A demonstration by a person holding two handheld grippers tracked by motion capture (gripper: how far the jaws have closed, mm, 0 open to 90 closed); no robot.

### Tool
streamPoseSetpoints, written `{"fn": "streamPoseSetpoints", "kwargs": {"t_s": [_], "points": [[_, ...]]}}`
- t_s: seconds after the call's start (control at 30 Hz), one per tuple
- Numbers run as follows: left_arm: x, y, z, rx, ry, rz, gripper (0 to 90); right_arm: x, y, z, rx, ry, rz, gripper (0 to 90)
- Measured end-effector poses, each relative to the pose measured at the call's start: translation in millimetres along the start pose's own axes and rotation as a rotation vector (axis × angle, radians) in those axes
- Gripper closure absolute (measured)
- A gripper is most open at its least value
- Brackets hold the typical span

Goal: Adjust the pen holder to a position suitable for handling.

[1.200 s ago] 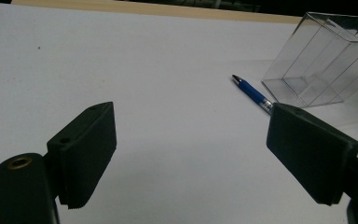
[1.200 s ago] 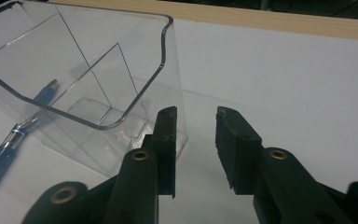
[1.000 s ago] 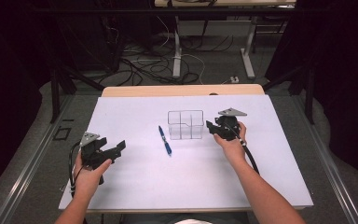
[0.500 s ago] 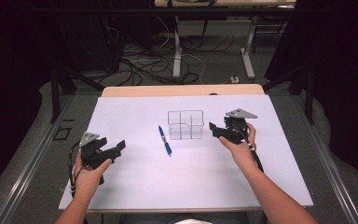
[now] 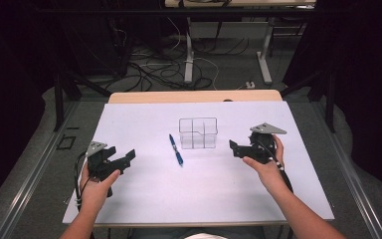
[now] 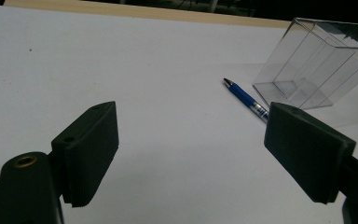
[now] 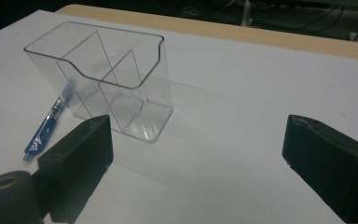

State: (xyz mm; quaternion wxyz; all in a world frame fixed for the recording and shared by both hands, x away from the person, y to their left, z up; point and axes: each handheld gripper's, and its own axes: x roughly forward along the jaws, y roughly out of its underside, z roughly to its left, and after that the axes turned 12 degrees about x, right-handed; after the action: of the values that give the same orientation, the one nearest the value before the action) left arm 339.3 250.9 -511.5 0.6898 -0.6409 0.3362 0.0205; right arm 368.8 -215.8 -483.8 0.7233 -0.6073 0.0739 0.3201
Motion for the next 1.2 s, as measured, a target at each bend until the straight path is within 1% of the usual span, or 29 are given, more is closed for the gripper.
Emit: {"fn": "streamPoseSetpoints", "kwargs": {"t_s": [0.07, 0.17, 0.3, 0.37, 0.47, 0.5, 0.57, 0.6, 0.63, 0.67, 0.7, 0.73, 0.83, 0.87, 0.93, 1.0, 1.07, 1.1, 1.13, 1.2], "points": [[-0.6, -0.3, -0.9, 0.001, -0.001, 0.000, 17.5, -3.8, 3.2, -4.1, 0.010, -0.001, 0.005, 3.0], [-2.1, -0.5, -1.7, 0.005, -0.004, -0.004, 17.5, -9.6, 8.6, -11.3, 0.018, 0.007, 0.007, 0.0], [-4.2, -2.2, -3.4, 0.001, -0.016, -0.004, 17.7, -16.9, 14.5, -21.1, 0.022, 0.019, 0.012, 0.0], [-5.3, -3.8, -4.2, 0.007, -0.023, -0.008, 18.4, -23.0, 18.9, -27.2, 0.041, 0.012, 0.008, 0.0], [-6.3, -6.0, -5.0, 0.012, -0.035, -0.004, 19.3, -25.6, 22.1, -29.9, 0.050, 0.012, -0.001, 0.0], [-6.7, -6.7, -5.4, 0.007, -0.044, 0.001, 19.9, -26.8, 23.5, -30.4, 0.066, 0.007, 0.002, 0.0], [-7.9, -8.6, -5.5, -0.009, -0.048, 0.008, 22.0, -27.5, 25.9, -31.7, 0.077, 0.004, 0.000, 0.0], [-8.9, -10.0, -6.0, -0.014, -0.048, 0.013, 23.0, -27.5, 27.2, -32.3, 0.068, 0.010, -0.001, 0.0], [-9.8, -11.5, -6.8, -0.018, -0.051, 0.012, 23.7, -27.5, 28.4, -32.1, 0.073, 0.014, 0.004, 0.0], [-11.0, -13.5, -7.5, -0.022, -0.047, 0.013, 24.4, -26.4, 29.7, -32.3, 0.071, 0.018, -0.002, 0.0], [-12.1, -15.5, -8.1, -0.028, -0.041, 0.011, 24.5, -26.1, 30.4, -31.7, 0.074, 0.015, 0.008, 0.0], [-13.0, -17.5, -8.7, -0.032, -0.037, 0.007, 24.5, -25.7, 30.8, -31.4, 0.061, 0.017, 0.010, 0.0], [-14.3, -23.5, -10.2, -0.059, -0.021, 0.016, 26.0, -25.9, 30.5, -29.9, 0.057, 0.017, 0.005, 0.0], [-14.0, -25.3, -10.5, -0.061, -0.019, 0.019, 26.5, -26.3, 30.3, -29.1, 0.062, 0.013, 0.004, 0.0], [-13.2, -28.9, -11.7, -0.080, -0.018, 0.025, 29.3, -26.9, 29.8, -27.6, 0.058, 0.010, -0.003, 0.0], [-12.3, -32.5, -12.9, -0.094, -0.017, 0.023, 29.6, -26.7, 29.9, -26.3, 0.065, 0.008, -0.003, 0.0], [-11.7, -36.6, -14.9, -0.121, -0.004, 0.020, 30.2, -26.4, 29.8, -25.7, 0.060, 0.002, 0.000, 0.0], [-11.8, -40.3, -15.3, -0.152, 0.010, 0.007, 31.7, -25.8, 30.1, -25.1, 0.055, -0.001, 0.001, 0.0], [-11.8, -40.3, -15.3, -0.152, 0.010, 0.007, 32.0, -25.8, 30.1, -25.1, 0.055, -0.001, 0.001, 0.0], [-11.7, -45.0, -16.1, -0.177, 0.025, 0.009, 32.1, -25.6, 30.1, -24.7, 0.058, -0.003, 0.003, 0.0]]}}
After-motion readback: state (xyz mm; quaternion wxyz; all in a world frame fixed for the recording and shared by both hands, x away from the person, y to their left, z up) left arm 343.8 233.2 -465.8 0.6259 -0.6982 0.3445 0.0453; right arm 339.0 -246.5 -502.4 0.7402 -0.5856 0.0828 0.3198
